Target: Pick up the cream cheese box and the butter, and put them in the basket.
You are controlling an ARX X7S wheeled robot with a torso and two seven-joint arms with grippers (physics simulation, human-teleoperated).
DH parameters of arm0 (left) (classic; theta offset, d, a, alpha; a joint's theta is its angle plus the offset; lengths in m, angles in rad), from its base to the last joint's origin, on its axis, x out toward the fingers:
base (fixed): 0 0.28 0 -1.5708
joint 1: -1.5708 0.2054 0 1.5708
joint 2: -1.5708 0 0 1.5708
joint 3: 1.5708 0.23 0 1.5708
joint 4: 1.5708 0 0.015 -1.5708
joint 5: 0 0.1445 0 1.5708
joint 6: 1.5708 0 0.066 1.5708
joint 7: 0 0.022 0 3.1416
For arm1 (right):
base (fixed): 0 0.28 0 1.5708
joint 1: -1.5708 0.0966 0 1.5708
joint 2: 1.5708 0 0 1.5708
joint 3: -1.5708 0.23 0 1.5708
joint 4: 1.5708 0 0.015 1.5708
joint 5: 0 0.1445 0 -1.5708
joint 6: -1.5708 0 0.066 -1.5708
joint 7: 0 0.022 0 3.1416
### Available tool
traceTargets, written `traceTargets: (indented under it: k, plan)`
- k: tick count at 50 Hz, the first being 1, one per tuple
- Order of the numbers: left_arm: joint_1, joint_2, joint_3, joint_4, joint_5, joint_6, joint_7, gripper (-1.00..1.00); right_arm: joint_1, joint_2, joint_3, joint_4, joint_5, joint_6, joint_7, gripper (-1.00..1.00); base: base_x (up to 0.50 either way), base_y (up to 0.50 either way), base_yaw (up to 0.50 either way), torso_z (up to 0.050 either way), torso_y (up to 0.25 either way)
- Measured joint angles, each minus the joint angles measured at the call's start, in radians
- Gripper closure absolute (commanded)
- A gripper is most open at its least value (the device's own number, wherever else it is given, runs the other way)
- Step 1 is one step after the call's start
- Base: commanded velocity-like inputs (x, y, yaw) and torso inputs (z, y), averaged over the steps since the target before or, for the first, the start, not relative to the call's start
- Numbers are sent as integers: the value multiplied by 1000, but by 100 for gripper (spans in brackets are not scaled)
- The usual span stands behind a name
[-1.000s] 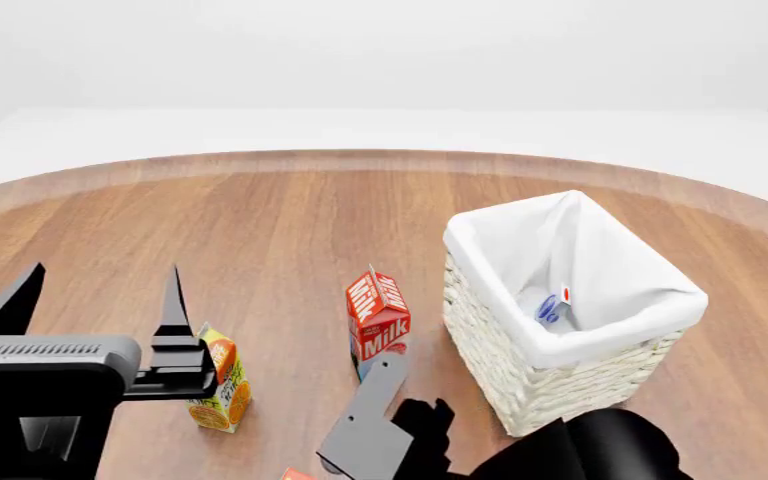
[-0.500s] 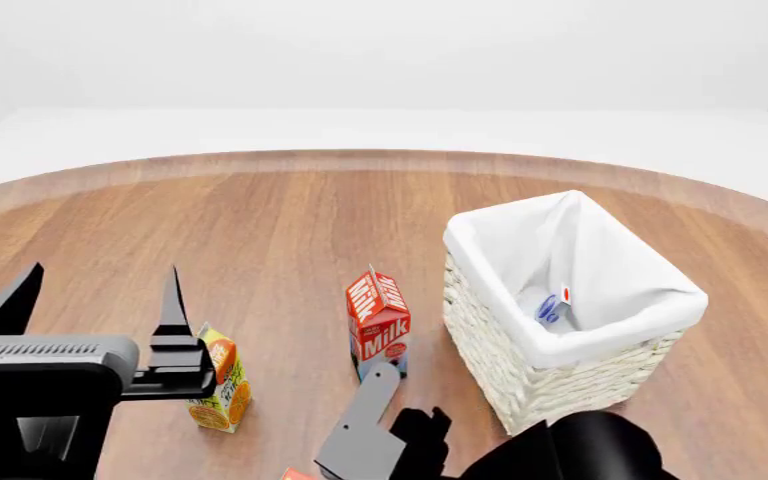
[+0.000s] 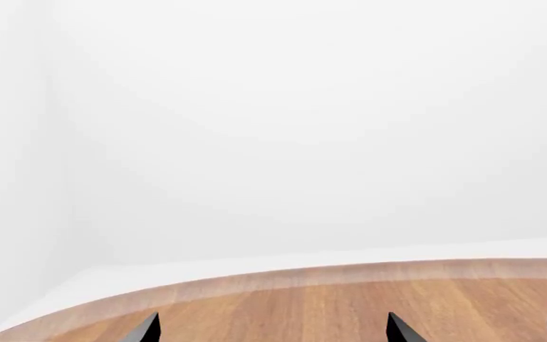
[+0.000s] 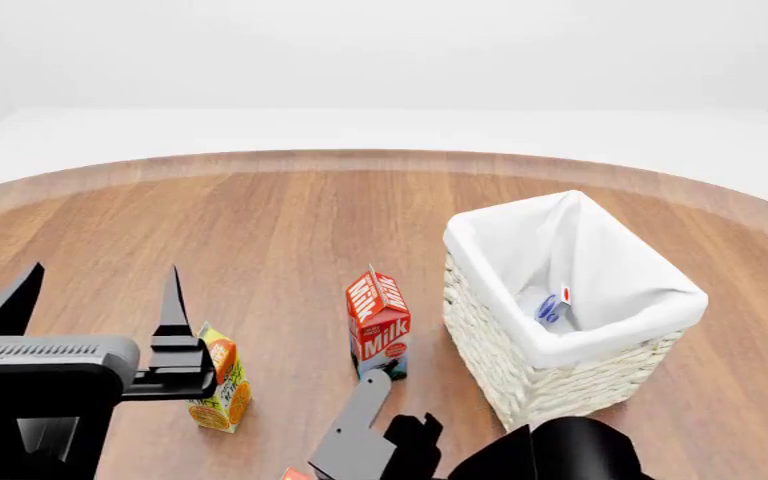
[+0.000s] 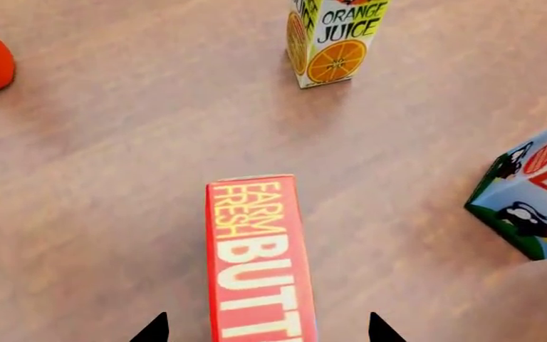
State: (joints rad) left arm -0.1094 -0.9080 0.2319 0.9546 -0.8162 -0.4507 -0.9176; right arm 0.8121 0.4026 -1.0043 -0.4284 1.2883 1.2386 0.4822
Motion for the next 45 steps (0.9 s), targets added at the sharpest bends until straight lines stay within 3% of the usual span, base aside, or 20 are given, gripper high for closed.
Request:
traceTargets:
  k: [45]
  plan:
    - [-6, -8, 11, 3, -3, 7, -8, -100, -22, -34, -119, 108, -141, -71, -82, -100, 0, 0, 0, 0, 0]
